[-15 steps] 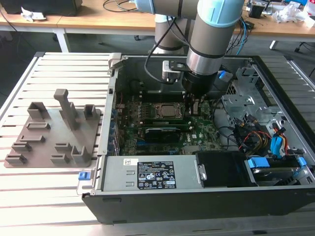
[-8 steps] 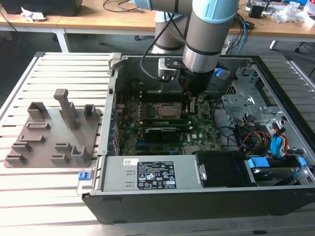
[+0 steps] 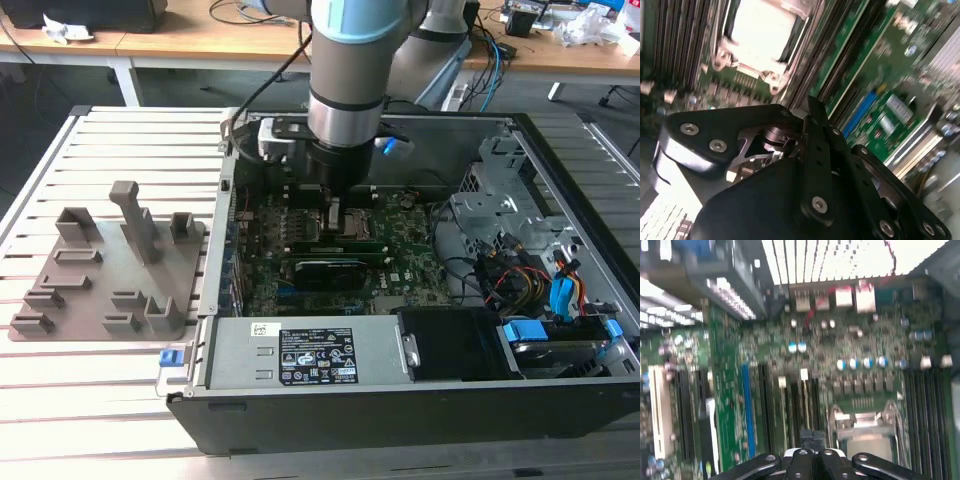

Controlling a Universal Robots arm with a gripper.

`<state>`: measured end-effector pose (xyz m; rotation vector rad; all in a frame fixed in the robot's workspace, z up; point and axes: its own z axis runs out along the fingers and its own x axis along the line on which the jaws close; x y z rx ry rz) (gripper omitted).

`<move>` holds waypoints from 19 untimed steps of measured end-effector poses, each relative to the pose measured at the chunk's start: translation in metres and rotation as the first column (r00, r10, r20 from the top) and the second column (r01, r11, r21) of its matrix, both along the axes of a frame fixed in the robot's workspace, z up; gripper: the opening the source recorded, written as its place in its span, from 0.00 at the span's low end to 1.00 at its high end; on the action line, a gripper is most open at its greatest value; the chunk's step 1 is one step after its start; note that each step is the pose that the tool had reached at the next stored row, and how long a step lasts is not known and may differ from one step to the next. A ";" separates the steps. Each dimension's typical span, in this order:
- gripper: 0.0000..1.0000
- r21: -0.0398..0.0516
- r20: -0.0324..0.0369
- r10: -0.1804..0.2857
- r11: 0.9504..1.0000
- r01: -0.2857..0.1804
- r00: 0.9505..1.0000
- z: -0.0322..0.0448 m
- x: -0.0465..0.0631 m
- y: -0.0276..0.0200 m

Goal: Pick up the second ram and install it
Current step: 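Press down the second ram until it locks into place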

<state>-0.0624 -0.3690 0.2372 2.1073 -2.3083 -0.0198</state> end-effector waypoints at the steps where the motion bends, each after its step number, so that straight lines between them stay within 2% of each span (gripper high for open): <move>1: 0.11 0.000 0.001 0.000 1.000 0.000 1.000 0.0000 -0.010 0.0000; 3: 0.11 0.000 0.002 0.000 1.000 0.000 1.000 -0.0005 -0.025 -0.0001; 4: 0.11 0.000 0.001 0.000 1.000 0.000 1.000 -0.0048 -0.026 -0.0002; 7: 0.11 -0.001 0.001 0.000 1.000 0.000 1.000 -0.0110 -0.027 -0.0004; 9: 0.11 0.000 0.001 0.000 1.000 0.000 1.000 -0.0110 -0.027 -0.0004; 10: 0.11 0.003 0.003 0.000 1.000 0.000 1.000 -0.0080 -0.026 -0.0001; 11: 0.11 0.003 0.002 0.000 1.000 0.000 1.000 -0.0032 -0.021 -0.0003; 13: 0.11 0.008 -0.001 0.000 1.000 0.000 1.000 -0.0028 -0.005 -0.0004; 18: 0.11 0.014 -0.014 0.001 1.000 -0.001 1.000 -0.0028 0.038 -0.0004; 19: 0.11 0.016 -0.015 0.002 1.000 -0.002 1.000 0.0023 0.044 -0.0004</move>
